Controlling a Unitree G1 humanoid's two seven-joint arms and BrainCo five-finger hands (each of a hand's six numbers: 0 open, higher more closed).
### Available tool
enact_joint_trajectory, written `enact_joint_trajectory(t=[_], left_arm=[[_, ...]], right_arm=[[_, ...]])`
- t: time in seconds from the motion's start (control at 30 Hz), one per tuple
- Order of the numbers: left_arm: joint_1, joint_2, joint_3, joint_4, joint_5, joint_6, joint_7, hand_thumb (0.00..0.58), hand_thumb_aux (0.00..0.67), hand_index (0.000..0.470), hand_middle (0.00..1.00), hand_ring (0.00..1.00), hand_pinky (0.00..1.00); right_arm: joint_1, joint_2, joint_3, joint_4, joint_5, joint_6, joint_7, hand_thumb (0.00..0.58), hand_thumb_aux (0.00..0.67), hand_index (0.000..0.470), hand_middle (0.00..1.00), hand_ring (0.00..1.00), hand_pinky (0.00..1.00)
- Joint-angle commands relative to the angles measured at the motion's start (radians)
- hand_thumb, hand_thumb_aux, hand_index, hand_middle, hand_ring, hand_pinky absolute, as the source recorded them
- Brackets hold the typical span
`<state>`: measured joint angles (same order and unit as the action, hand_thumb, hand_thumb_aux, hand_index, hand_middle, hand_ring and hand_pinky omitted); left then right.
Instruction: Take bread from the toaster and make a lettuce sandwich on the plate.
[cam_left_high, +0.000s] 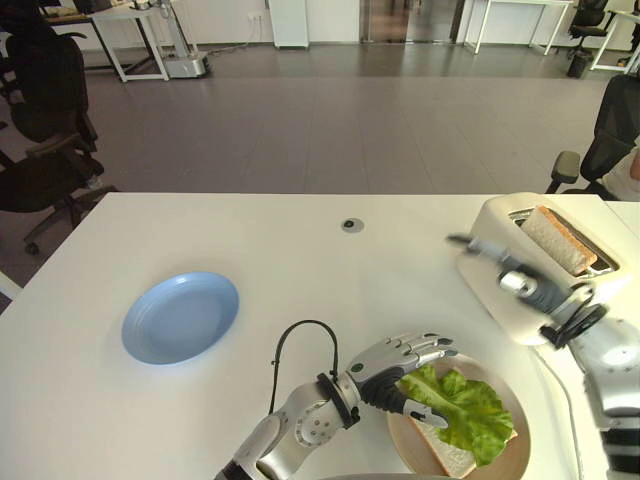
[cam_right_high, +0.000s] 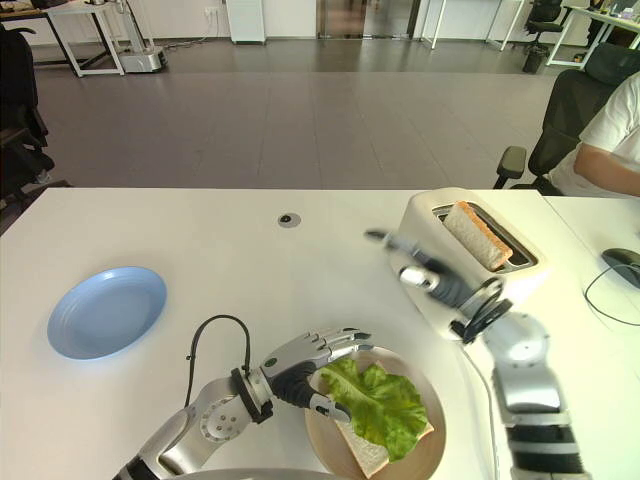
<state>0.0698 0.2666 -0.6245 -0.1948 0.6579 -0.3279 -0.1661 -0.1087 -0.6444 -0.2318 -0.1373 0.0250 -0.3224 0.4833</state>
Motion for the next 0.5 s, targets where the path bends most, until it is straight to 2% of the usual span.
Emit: enact_joint_trajectory(t=[0.03,0.17,0.37,0.43,0.47,0.5], left_arm=[[0.024,-0.002,0.049,-0.032,-0.079,-0.035,0.028,0.0,0.0,0.0,0.0,0.0,0.0],[0.039,-0.006,0.128,-0.064,-0.187,-0.068,0.054,0.0,0.0,0.0,0.0,0.0,0.0],[0.043,0.001,0.187,-0.079,-0.253,-0.091,0.044,0.0,0.0,0.0,0.0,0.0,0.0],[0.039,0.005,0.195,-0.078,-0.252,-0.095,0.04,0.0,0.0,0.0,0.0,0.0,0.0],[0.038,0.007,0.198,-0.076,-0.249,-0.098,0.039,0.0,0.0,0.0,0.0,0.0,0.0],[0.037,0.007,0.2,-0.072,-0.248,-0.101,0.038,0.0,0.0,0.0,0.0,0.0,0.0]], right_arm=[[-0.059,-0.131,-0.166,0.055,-0.166,-0.014,-0.138,0.0,0.0,0.0,0.0,0.0,0.0],[-0.017,-0.26,-0.153,0.24,-0.428,0.001,-0.265,0.0,0.0,0.0,0.0,0.0,0.0],[0.078,-0.258,-0.066,0.274,-0.43,0.027,-0.202,0.0,0.0,0.0,0.0,0.0,0.0],[0.095,-0.254,-0.054,0.271,-0.41,0.038,-0.184,0.205,0.131,0.092,0.0,0.0,0.0],[0.096,-0.254,-0.051,0.274,-0.405,0.041,-0.181,0.357,0.255,0.179,0.0,0.0,0.0],[0.095,-0.255,-0.047,0.277,-0.403,0.044,-0.18,0.441,0.342,0.24,0.0,0.0,0.0]])
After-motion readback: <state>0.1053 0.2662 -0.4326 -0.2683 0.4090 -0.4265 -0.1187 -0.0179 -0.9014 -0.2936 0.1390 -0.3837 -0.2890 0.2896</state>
